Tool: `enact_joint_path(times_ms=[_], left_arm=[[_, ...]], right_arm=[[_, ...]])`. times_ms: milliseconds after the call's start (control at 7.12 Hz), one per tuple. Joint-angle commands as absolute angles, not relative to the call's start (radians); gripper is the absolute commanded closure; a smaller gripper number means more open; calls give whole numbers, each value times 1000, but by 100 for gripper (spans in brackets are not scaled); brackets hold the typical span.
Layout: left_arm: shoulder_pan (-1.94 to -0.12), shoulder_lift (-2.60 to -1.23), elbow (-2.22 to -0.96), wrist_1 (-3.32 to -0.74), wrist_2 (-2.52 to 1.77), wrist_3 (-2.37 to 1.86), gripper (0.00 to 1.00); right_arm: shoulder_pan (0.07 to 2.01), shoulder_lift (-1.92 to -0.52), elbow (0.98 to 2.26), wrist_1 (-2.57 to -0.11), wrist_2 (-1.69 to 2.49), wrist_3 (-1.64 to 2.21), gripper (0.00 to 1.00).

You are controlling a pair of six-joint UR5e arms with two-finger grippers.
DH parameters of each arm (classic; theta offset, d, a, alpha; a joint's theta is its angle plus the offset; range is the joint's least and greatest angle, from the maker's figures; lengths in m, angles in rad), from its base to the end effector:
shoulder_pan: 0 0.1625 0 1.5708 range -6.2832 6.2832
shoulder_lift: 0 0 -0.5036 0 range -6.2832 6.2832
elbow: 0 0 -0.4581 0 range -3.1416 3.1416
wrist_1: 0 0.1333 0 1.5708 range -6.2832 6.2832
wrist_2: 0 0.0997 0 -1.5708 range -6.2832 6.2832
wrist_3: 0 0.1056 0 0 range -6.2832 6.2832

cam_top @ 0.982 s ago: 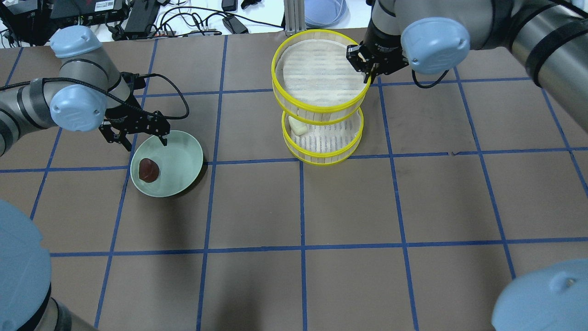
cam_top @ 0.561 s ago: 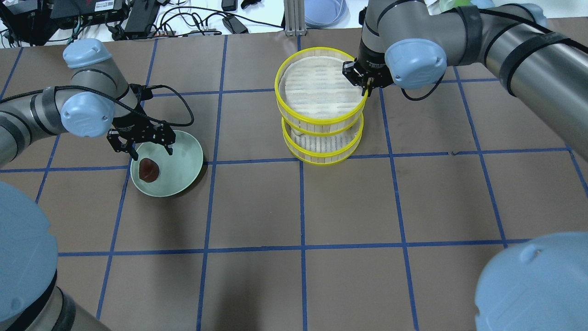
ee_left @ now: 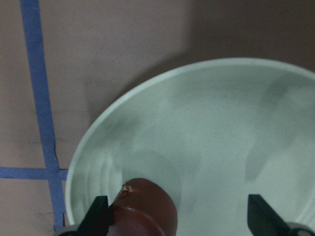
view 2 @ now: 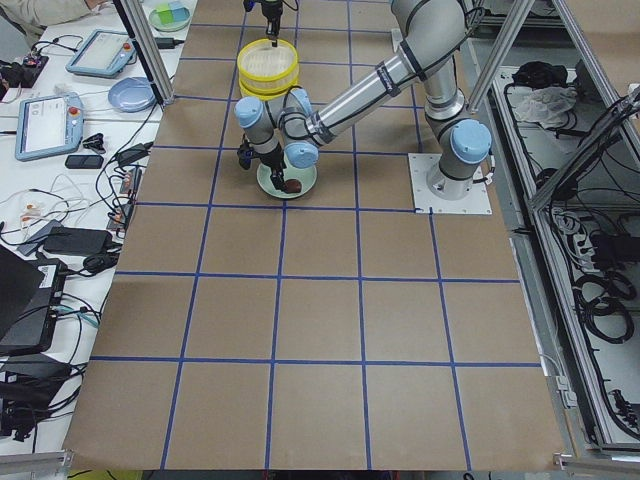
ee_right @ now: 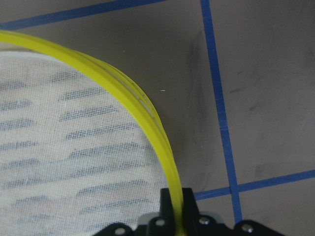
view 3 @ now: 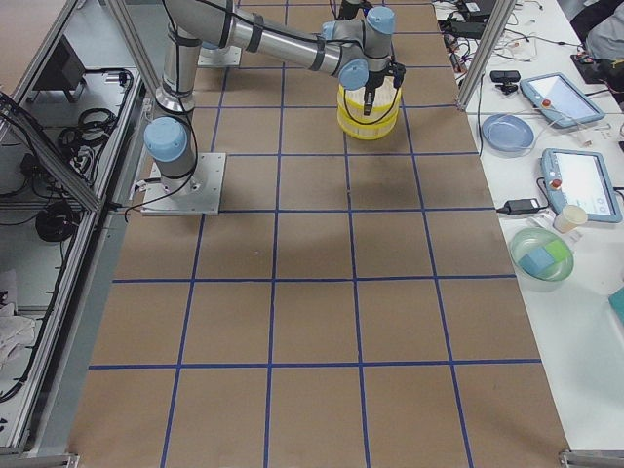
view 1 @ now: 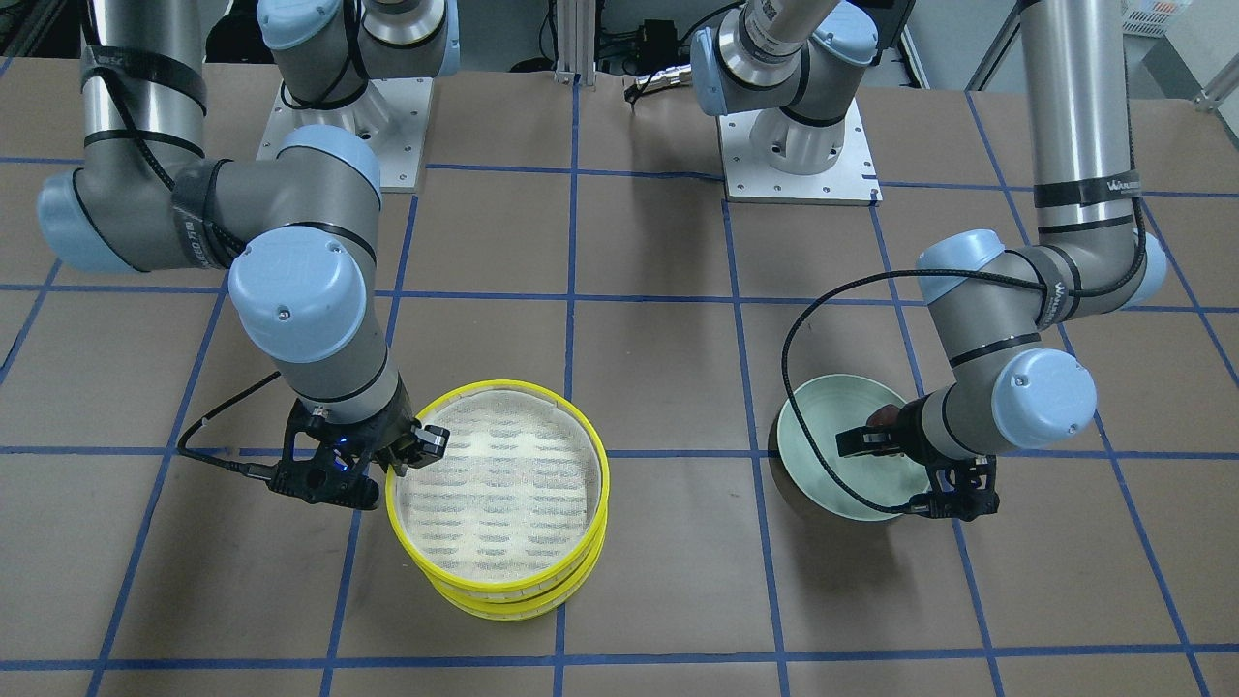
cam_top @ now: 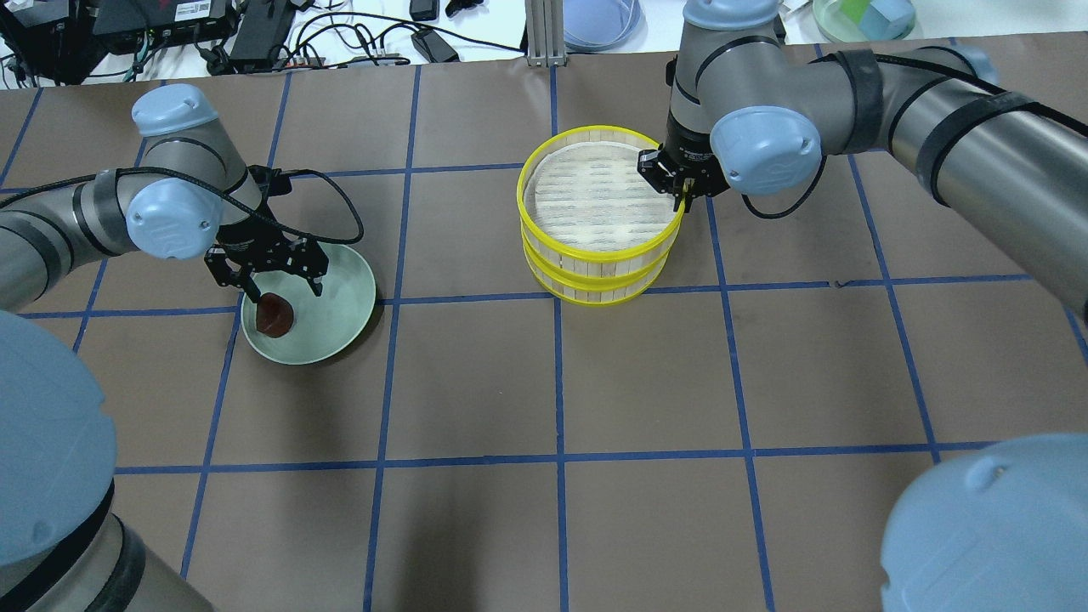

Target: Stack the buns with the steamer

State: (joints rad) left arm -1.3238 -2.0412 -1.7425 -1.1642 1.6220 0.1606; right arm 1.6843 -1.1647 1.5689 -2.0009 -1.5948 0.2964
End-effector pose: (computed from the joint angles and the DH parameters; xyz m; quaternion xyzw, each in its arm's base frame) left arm 0.0392 -0.6785 0.2112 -0.0399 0.9920 0.1202 0.0011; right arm 0.2118 -0.7031 0.3420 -0.0915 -0.9957 0.0151 0.0091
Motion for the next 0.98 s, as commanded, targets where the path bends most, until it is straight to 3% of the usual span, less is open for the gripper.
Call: enact_joint_path(times_ms=[0,702,842], left_arm=[[-1324,-2042,-1752,-1167,1632,163,0],[-1324,-2039,-1753,-1173,1675,152,0],[-1325,-2043,-1755,-1173,1668,150,10]], right_arm=[[1684,-1161,1572,-2005,-1594,298,100],[1686,-1154,1586,-2049,-1591,298,100],[1686,-1155,1597,-2051,-1591,299,100]])
